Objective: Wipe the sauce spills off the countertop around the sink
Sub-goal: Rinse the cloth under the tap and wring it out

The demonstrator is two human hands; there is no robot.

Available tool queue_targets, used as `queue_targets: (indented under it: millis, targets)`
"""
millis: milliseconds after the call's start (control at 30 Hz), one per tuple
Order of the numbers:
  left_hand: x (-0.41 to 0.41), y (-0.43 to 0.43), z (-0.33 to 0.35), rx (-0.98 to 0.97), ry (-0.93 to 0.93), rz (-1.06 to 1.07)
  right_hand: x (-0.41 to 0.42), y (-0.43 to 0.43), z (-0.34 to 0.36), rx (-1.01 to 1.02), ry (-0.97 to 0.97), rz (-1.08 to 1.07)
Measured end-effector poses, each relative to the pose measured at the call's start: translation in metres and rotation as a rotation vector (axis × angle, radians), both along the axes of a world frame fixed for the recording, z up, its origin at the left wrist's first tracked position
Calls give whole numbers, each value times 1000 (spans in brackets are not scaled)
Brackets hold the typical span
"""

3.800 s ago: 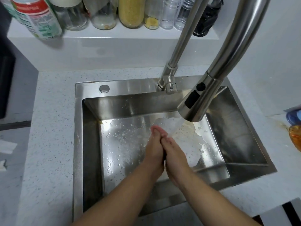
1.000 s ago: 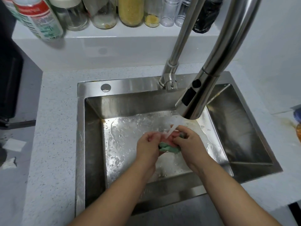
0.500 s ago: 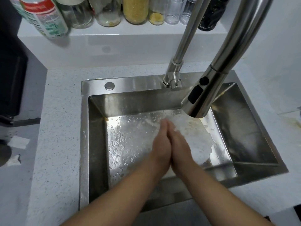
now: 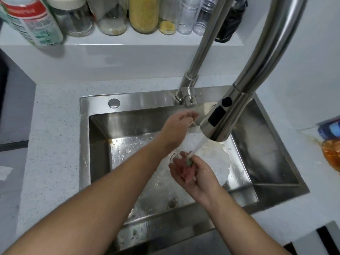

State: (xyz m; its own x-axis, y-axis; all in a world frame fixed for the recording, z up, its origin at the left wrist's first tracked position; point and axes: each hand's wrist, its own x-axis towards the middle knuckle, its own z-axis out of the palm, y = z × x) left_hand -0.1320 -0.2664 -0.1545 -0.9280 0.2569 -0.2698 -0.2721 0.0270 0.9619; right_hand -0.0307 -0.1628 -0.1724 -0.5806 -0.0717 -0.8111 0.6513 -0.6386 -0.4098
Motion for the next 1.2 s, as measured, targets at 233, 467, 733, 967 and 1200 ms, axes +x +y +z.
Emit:
queue_targets:
  millis: [233,467,733,967,1200]
  targets:
    - [-32,1,22,-51,123,-36,-1,-11,11,-35,-49,-49]
    - [-3,-20,26,-89,38,40,7,-14,15,65,77,23]
    - [111,-66,-14,-136,-289,218,13,-40,21,603,235,441]
    - [155,-76,-14,-118,-443,205,18,-60,14,912,164,470]
    - [169,-65,14,-14,-539,120,39,-52,44,833,146,415]
